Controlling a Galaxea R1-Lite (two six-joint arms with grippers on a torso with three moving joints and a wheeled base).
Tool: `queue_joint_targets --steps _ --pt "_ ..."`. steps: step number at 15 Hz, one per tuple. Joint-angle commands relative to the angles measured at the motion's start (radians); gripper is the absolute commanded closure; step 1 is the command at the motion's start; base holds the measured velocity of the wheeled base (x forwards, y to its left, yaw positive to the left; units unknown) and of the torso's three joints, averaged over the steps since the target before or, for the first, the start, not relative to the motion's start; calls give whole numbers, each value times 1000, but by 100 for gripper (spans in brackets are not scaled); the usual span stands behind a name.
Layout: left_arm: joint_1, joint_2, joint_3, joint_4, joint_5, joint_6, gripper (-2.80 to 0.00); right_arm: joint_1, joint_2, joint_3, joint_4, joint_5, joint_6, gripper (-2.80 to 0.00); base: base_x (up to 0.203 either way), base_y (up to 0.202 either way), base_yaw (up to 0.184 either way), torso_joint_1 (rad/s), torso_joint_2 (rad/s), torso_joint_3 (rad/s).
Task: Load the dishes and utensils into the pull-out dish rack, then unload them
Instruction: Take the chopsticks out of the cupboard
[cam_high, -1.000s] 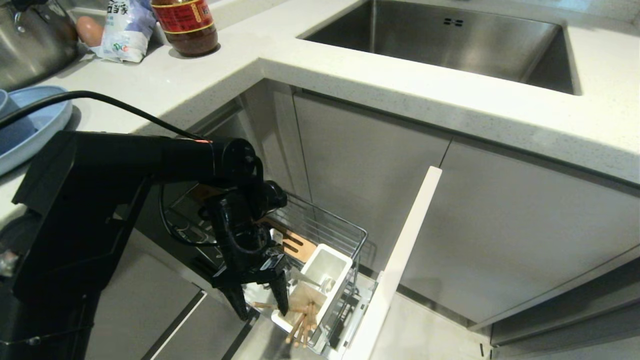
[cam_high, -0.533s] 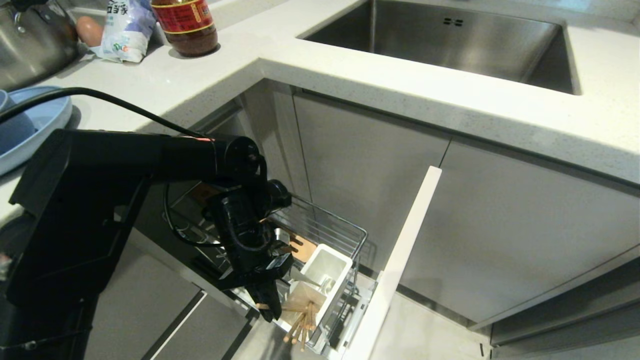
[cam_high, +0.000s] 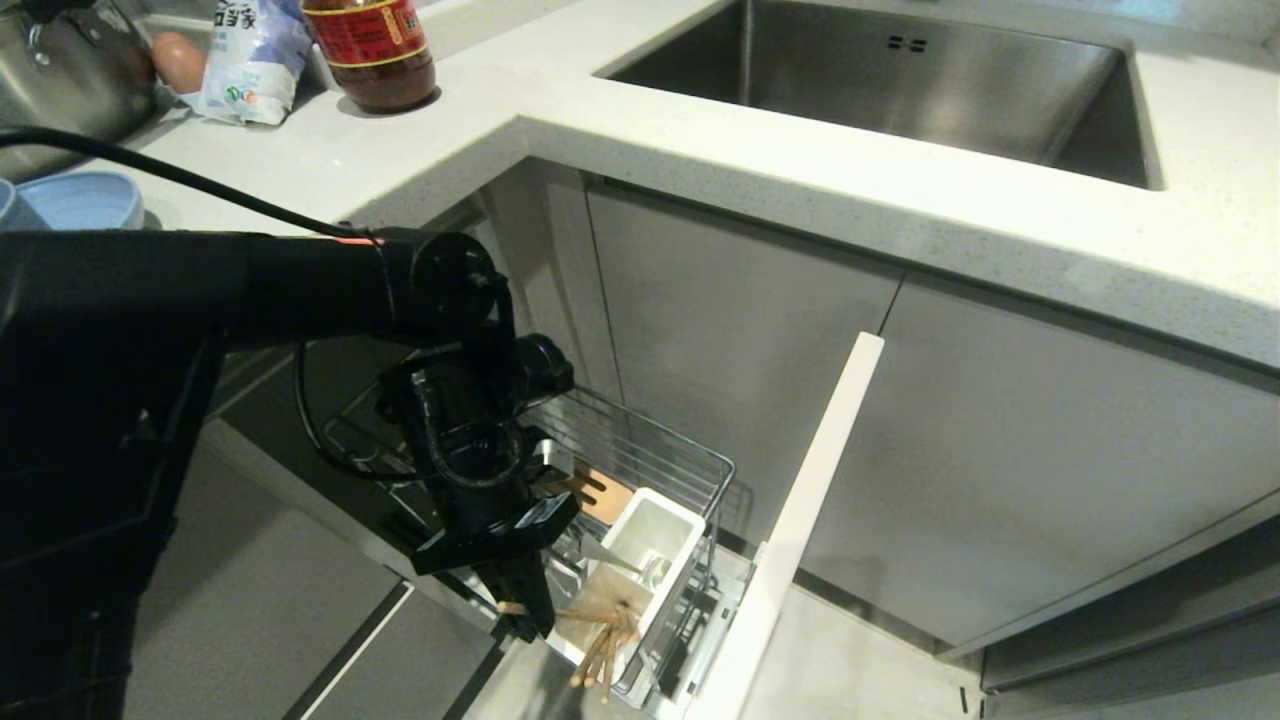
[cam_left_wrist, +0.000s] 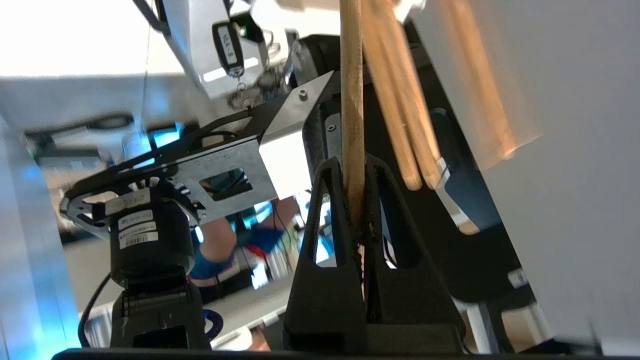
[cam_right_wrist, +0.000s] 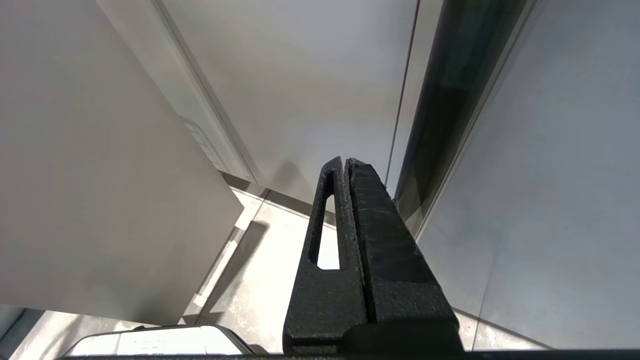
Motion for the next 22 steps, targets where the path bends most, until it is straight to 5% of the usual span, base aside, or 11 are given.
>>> queue_joint_targets --steps 1,6,12,22 --pt "-8 -96 -14 9 2 -2 0 0 -3 0 0 0 0 0 0 0 0 0 0 0" --pt "-44 -263 -15 10 82 2 0 0 -4 0 0 0 0 0 0 0 0 0 0 0" --pt "-89 -439 -31 10 93 6 0 0 -4 0 0 0 0 0 0 0 0 0 0 0" --pt "-240 -861 -40 10 229 4 0 0 -4 0 0 0 0 0 0 0 0 0 0 0"
